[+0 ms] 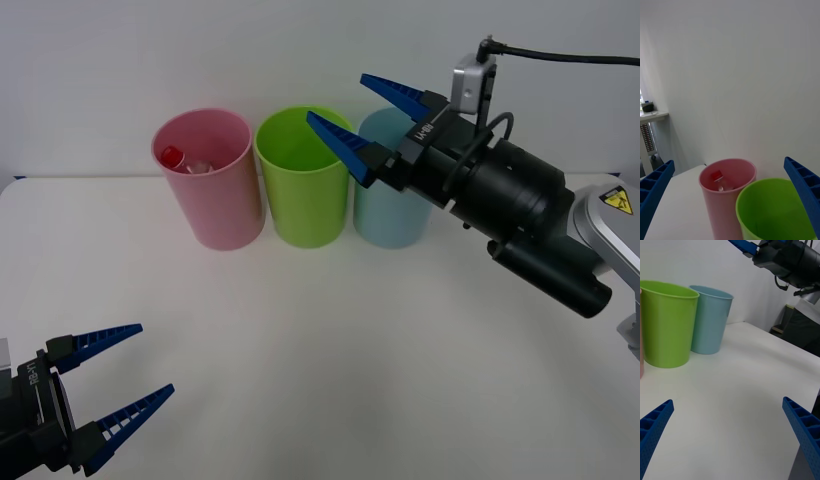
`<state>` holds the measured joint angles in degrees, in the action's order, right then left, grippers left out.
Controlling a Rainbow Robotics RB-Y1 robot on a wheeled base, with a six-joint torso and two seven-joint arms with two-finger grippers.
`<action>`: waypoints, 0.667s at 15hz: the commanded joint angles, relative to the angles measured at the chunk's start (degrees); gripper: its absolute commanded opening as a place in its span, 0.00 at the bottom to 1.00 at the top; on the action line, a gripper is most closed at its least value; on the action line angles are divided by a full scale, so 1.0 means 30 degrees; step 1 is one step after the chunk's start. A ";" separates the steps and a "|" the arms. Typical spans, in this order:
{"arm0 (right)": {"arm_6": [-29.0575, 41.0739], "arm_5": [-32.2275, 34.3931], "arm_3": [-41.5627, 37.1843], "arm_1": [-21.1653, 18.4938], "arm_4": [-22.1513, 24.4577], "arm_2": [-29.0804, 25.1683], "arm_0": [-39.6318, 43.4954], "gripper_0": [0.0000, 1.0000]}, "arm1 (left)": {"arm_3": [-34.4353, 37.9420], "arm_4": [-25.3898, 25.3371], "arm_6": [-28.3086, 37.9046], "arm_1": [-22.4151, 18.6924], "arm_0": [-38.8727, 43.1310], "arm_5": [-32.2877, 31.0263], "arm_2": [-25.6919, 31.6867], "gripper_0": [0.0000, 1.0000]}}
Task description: Put cans in the blue bin and PET bottles in the pink bin and trash in the green bin.
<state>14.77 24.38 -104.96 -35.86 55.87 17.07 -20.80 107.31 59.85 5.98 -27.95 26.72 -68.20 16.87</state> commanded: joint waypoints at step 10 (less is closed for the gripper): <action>0.1140 1.2381 -0.2954 0.2315 0.5341 -1.0817 1.0917 1.00 | 0.0000 0.0000 0.0000 0.0000 0.0000 0.0000 0.0000 1.00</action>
<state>17.94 59.60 -113.85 -29.13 71.28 -14.02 11.37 107.31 59.85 5.98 -27.95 26.72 -68.20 16.88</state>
